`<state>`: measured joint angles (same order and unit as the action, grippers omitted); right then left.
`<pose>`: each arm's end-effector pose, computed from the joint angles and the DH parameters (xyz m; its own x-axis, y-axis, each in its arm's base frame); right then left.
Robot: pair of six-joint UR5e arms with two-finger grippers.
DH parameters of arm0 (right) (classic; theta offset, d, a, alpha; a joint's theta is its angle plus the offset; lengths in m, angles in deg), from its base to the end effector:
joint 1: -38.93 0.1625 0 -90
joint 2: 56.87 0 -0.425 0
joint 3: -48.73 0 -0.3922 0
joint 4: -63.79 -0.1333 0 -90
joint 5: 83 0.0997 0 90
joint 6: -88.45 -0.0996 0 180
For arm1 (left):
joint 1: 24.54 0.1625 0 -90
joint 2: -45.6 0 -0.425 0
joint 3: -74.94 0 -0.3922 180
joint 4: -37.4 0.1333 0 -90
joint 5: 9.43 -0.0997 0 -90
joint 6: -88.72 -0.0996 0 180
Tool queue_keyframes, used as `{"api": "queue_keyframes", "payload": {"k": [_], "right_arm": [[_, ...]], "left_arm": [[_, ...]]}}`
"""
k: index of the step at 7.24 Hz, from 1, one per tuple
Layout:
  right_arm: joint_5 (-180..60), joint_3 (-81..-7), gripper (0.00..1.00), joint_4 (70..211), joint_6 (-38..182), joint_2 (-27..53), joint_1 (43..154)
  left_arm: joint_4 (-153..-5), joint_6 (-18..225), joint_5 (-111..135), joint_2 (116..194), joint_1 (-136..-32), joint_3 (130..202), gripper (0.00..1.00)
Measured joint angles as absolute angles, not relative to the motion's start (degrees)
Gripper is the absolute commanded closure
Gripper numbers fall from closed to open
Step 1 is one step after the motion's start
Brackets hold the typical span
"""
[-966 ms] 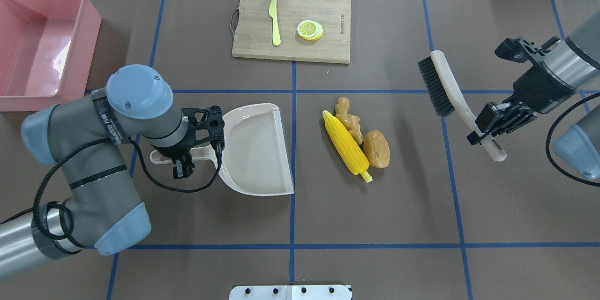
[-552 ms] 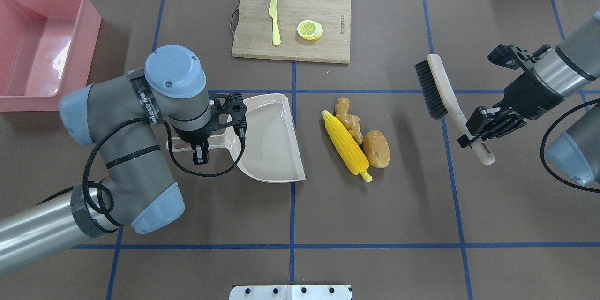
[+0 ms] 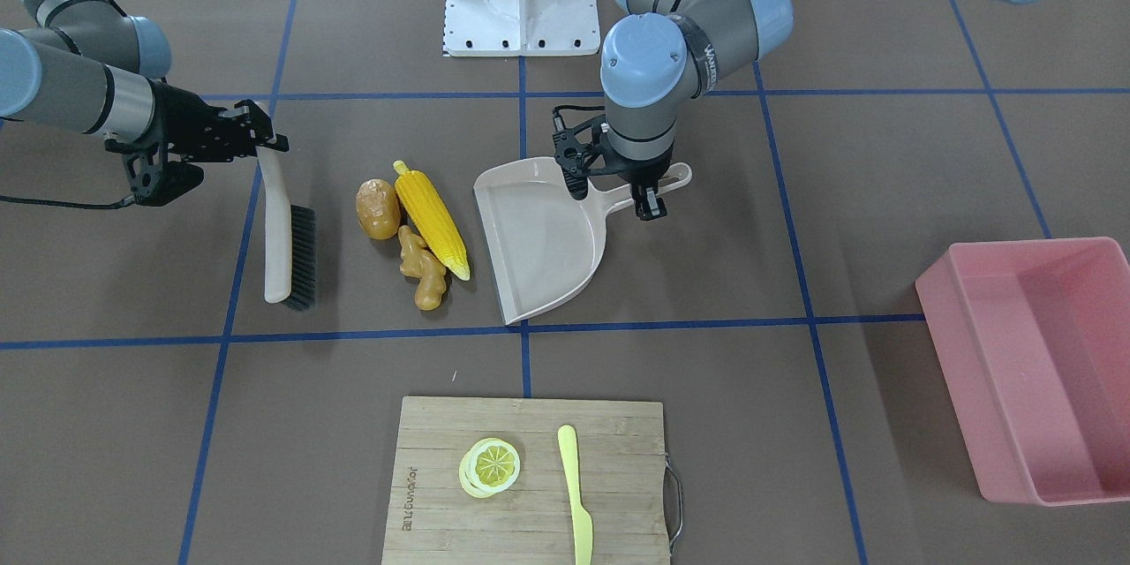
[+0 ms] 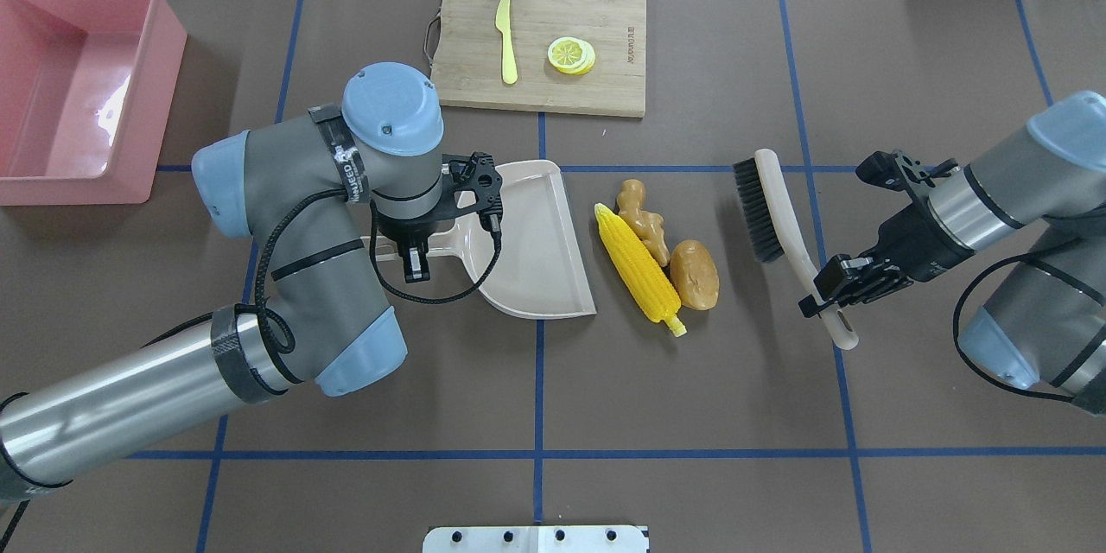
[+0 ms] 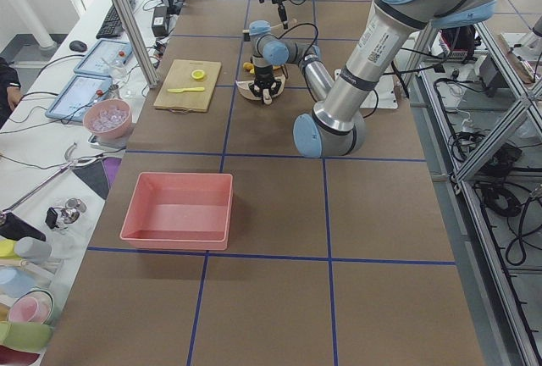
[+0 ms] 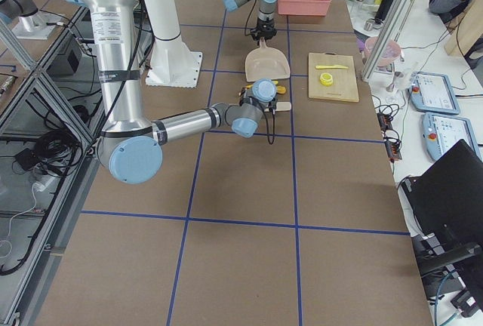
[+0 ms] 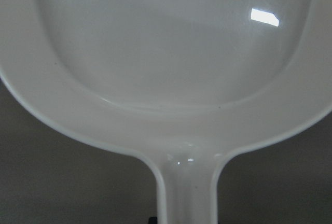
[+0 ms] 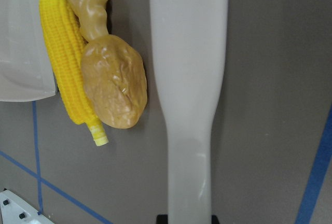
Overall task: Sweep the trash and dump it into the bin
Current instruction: 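Sweep the corn, ginger and potato into the dustpan with the right-held brush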
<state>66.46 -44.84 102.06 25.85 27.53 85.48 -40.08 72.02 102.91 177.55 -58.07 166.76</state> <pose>-0.3241 -0.4112 0.4605 0.2285 -0.0988 0.9685 0.2859 0.9578 0.0302 0.5311 -0.4664 0.2343 0.1271 0.9785 -0.1622 -0.7822 0.1994 0.5903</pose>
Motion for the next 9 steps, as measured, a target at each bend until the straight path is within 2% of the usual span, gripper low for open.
{"api": "queue_keyframes", "payload": {"k": [5, 9], "right_arm": [[63.7, -43.3, 1.00, 97.8, 21.6, 25.1, 79.8], [60.6, -42.7, 1.00, 98.7, 15.0, 18.2, 75.1]], "left_arm": [[-40.2, 72.1, 103.0, 178.4, -55.6, 167.3, 1.00], [-40.2, 72.0, 102.9, 178.2, -54.5, 167.5, 1.00]]}}
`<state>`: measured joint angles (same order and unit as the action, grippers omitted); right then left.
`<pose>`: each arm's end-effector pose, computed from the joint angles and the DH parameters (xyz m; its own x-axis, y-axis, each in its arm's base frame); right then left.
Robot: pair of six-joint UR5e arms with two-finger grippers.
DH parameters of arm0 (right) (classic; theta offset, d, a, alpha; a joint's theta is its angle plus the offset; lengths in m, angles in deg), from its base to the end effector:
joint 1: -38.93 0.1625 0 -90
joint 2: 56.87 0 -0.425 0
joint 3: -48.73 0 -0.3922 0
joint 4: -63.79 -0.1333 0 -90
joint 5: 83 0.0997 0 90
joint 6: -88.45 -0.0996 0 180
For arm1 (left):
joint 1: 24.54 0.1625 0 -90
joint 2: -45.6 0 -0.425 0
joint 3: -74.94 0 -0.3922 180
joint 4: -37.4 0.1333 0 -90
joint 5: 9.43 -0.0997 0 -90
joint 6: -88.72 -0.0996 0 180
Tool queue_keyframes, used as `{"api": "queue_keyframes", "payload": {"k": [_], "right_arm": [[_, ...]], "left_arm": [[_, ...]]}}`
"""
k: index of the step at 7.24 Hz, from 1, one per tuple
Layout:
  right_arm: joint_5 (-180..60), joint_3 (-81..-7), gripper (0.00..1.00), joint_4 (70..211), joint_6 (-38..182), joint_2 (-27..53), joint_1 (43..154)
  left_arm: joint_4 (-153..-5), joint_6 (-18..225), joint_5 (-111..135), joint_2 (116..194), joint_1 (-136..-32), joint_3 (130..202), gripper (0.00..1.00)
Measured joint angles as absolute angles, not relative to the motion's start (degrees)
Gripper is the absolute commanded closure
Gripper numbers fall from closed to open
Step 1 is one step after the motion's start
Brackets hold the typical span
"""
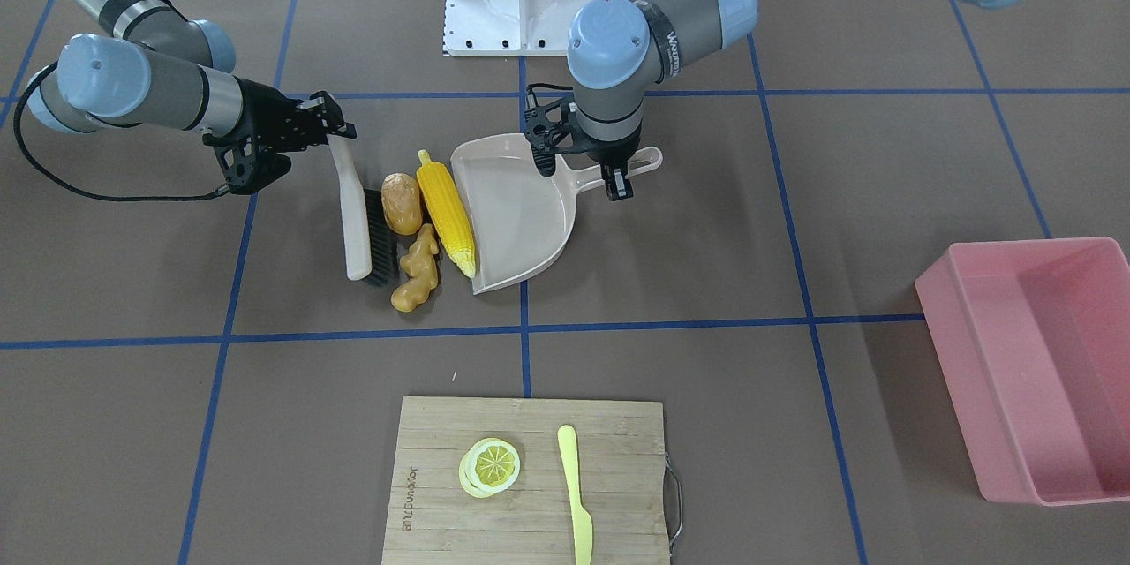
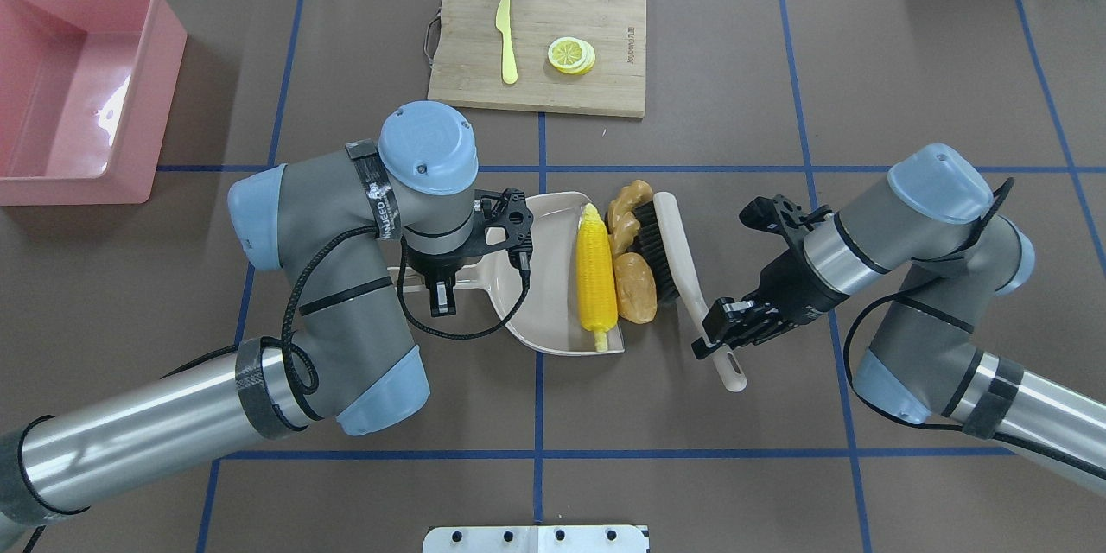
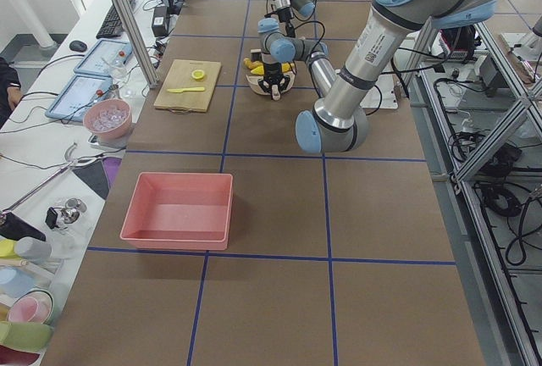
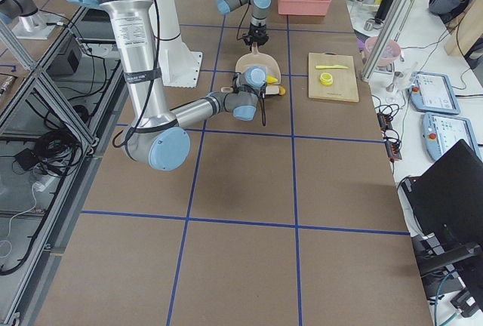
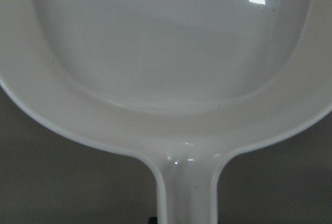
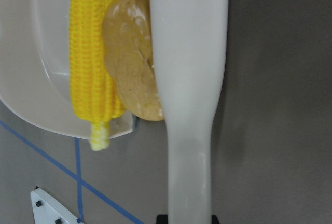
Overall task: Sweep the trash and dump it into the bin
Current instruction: 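Sweep the corn, ginger and potato into the dustpan with the right-held brush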
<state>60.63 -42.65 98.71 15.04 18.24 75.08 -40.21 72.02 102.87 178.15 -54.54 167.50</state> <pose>-0.4318 -0.3812 0.3878 0.1715 -0.0844 0.9816 0.3289 0.9441 0.0238 0.5566 -0.4317 0.2214 0.0636 0.9866 -0.1505 -0.7798 0.1432 0.6095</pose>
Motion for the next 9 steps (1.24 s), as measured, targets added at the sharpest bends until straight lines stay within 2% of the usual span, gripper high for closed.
{"api": "queue_keyframes", "payload": {"k": [5, 9], "right_arm": [[52.7, -42.6, 1.00, 109.8, 12.0, 7.2, 69.1], [50.6, -43.6, 1.00, 111.9, 8.5, 4.8, 67.3]], "left_arm": [[-40.2, 72.0, 102.9, 178.1, -54.5, 167.4, 1.00], [-40.3, 72.0, 102.9, 177.8, -54.5, 167.3, 1.00]]}}
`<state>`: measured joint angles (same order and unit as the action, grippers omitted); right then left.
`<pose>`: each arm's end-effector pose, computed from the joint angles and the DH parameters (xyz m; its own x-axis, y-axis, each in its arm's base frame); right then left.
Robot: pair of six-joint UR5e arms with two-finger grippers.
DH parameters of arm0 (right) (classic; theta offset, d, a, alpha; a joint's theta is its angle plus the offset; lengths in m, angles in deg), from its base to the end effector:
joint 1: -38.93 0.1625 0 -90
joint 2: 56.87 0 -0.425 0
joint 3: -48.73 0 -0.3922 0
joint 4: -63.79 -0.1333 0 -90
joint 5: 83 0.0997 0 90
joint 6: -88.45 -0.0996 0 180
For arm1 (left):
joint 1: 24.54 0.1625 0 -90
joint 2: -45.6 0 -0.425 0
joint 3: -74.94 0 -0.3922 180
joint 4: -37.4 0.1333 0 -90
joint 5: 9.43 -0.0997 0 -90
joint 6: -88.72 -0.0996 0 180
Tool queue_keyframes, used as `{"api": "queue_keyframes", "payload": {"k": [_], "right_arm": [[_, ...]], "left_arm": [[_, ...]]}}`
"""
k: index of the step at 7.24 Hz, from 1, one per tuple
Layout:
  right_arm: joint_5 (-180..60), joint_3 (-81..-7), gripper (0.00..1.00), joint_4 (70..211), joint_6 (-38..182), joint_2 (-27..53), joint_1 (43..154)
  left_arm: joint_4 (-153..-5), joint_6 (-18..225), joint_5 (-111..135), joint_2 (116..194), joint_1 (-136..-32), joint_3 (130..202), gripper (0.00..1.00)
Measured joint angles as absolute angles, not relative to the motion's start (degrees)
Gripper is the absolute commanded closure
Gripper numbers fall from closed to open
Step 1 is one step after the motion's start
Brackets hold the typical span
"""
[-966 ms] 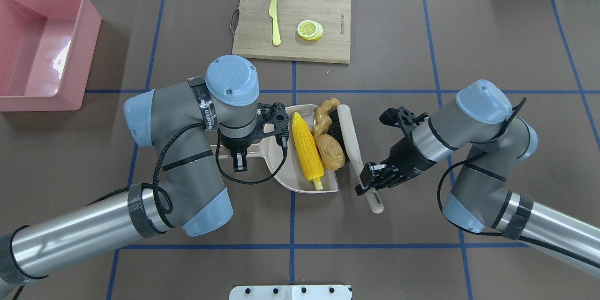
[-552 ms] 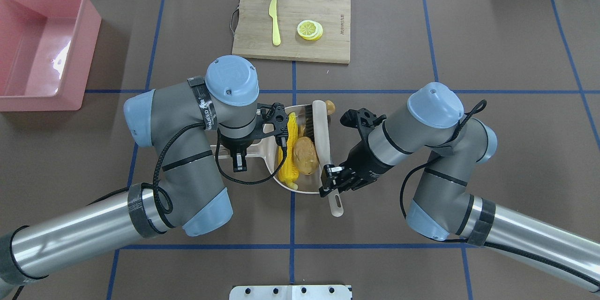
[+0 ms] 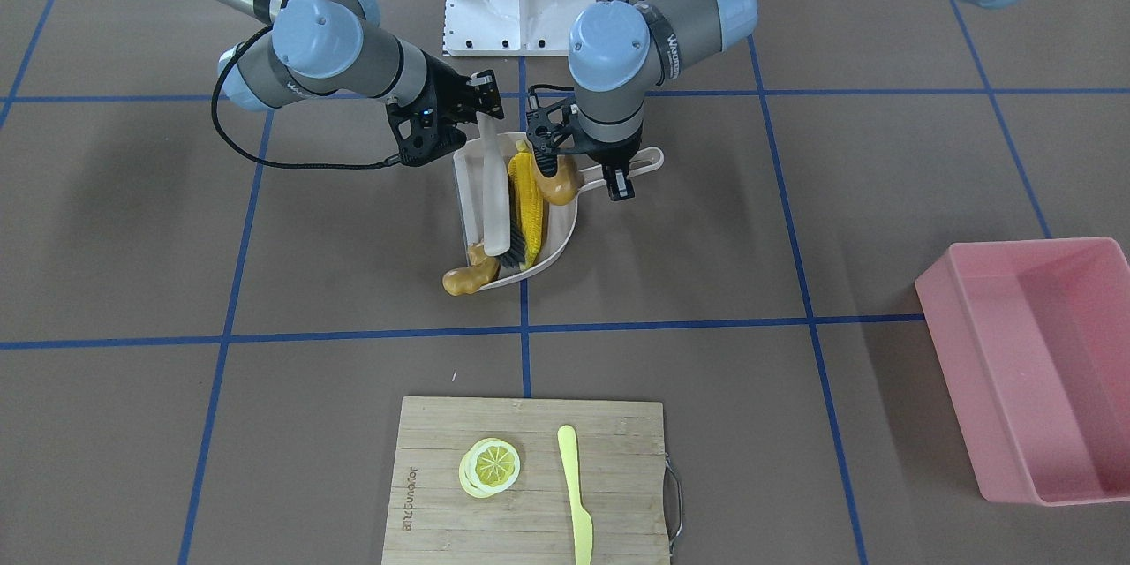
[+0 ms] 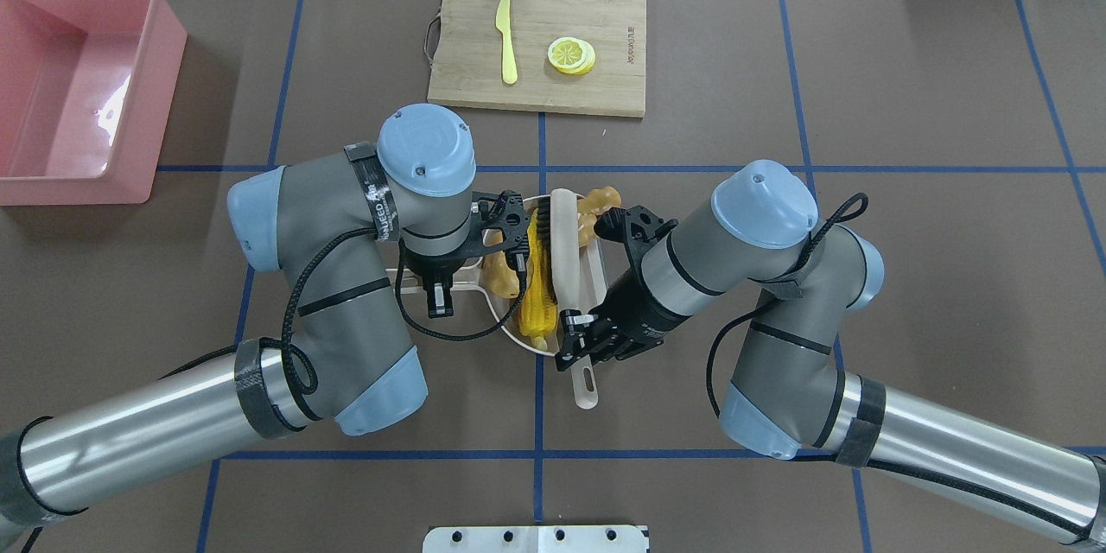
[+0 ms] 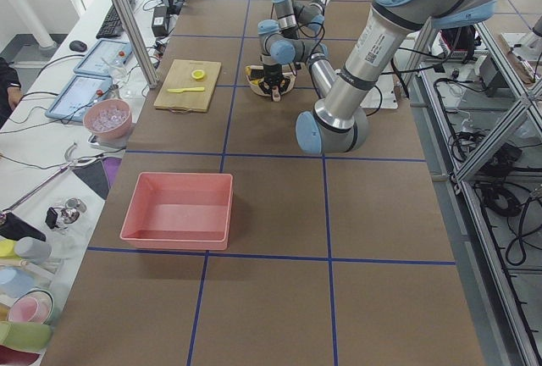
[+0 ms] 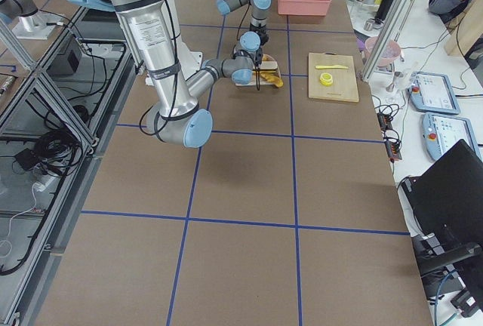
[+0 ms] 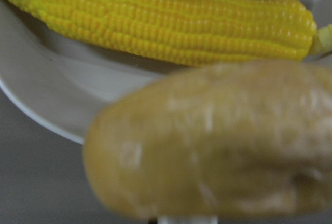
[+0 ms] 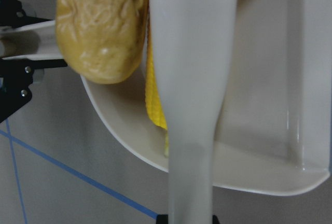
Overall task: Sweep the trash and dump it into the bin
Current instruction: 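Sweep the corn, ginger and potato into the dustpan with the right-held brush, then brush the remaining ginger into the dustpan with the right gripper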
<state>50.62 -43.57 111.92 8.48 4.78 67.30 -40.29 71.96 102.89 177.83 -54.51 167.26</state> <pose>-0.5306 -0.3600 0.2631 0.2193 -0.0248 0.9753 0.2774 0.9600 -0.0379 0.5575 -0.4317 0.2268 0.0631 0.9861 -0.1537 -0.7842 0.1443 0.6034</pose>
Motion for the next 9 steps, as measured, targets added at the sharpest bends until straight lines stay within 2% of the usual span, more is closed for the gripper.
{"api": "queue_keyframes", "payload": {"k": [3, 6, 9], "right_arm": [[50.9, -45.5, 1.00, 114.0, 8.0, 5.1, 67.5], [53.8, -53.3, 1.00, 123.1, 8.7, 7.2, 71.3], [59.8, -52.6, 1.00, 124.1, 19.4, 11.6, 79.2]], "left_arm": [[-41.2, 72.0, 102.8, 177.6, -54.5, 167.3, 1.00], [-41.6, 72.0, 102.9, 177.3, -54.5, 167.5, 1.00], [-43.6, 72.1, 102.8, 176.6, -54.4, 167.4, 1.00]]}}
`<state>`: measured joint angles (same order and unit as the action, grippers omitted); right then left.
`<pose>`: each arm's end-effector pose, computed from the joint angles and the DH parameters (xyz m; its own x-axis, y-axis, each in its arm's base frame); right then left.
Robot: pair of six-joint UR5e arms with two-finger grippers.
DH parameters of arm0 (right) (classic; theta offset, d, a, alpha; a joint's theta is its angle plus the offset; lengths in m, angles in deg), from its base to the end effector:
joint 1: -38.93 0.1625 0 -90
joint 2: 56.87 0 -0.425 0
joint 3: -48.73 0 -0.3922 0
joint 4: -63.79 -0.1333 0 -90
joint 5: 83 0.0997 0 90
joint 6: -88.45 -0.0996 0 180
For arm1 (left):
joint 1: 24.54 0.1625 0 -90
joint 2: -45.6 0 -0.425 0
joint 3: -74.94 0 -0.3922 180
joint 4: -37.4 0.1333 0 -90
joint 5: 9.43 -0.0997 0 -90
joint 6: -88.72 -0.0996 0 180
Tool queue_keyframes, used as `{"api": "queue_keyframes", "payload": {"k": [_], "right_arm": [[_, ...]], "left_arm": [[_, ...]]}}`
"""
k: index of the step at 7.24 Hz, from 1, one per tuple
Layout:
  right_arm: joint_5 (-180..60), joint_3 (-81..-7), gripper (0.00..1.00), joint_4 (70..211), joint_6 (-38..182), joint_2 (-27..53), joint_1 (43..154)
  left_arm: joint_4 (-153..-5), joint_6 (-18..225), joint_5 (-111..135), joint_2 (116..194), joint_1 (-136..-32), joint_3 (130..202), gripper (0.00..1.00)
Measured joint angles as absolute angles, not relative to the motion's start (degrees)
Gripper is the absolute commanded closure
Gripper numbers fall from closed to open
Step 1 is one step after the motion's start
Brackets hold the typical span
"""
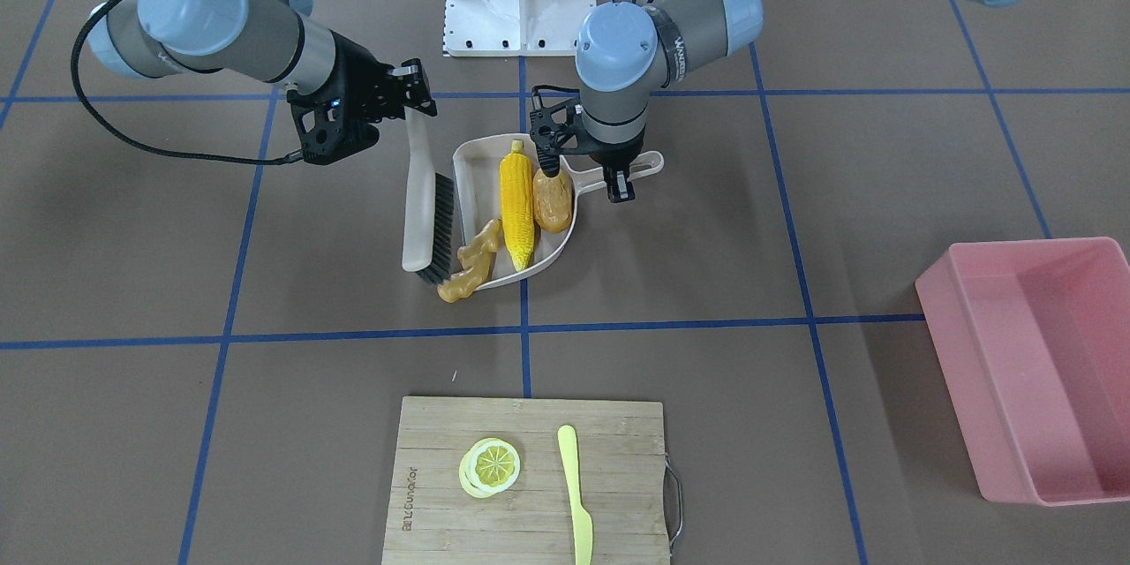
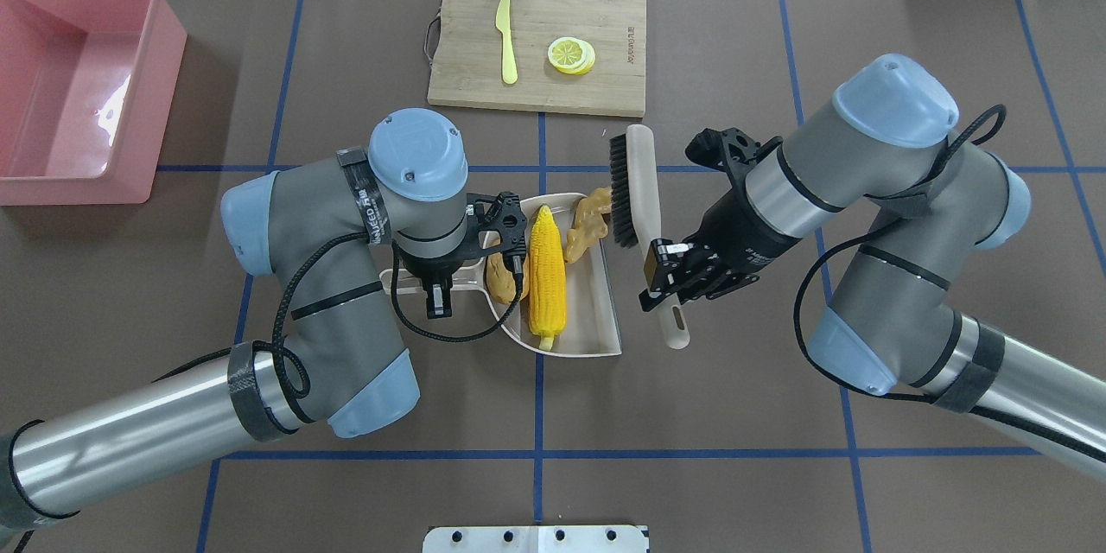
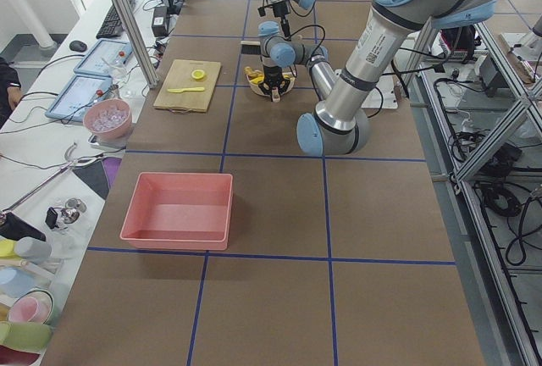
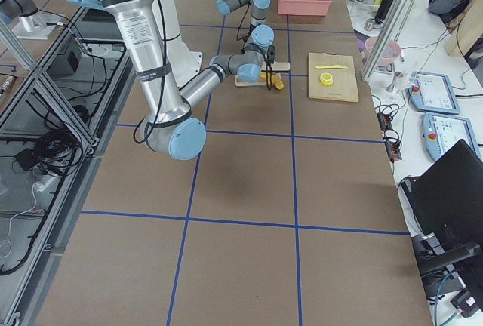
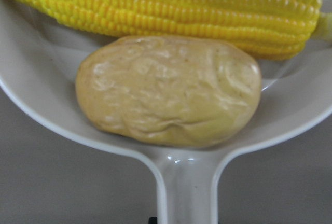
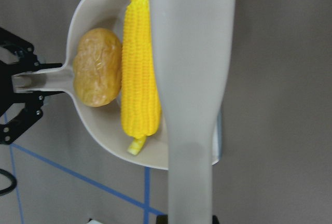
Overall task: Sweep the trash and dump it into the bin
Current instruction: 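Brush the remaining ginger into the dustpan with the right gripper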
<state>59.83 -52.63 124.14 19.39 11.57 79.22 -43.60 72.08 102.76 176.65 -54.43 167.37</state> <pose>-0.4112 -0.4193 0.2838 0.2750 -0.0499 0.9601 0.2645 0.9640 -0.0256 0.5575 -0.4308 0.2327 0.0598 0.9889 -0.1362 -0.7638 0.1332 0.6316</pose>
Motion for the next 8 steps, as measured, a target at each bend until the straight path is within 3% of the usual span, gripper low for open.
{"api": "queue_keyframes", "payload": {"k": [4, 8], "right_arm": [[63.7, -41.8, 1.00, 124.2, 39.2, 11.3, 83.4], [63.2, -38.2, 1.00, 123.9, 41.1, 10.0, 80.8]], "left_arm": [[-44.0, 72.1, 102.9, 176.0, -54.3, 167.5, 1.00], [-42.3, 72.1, 103.1, 175.6, -54.5, 168.2, 1.00]]}}
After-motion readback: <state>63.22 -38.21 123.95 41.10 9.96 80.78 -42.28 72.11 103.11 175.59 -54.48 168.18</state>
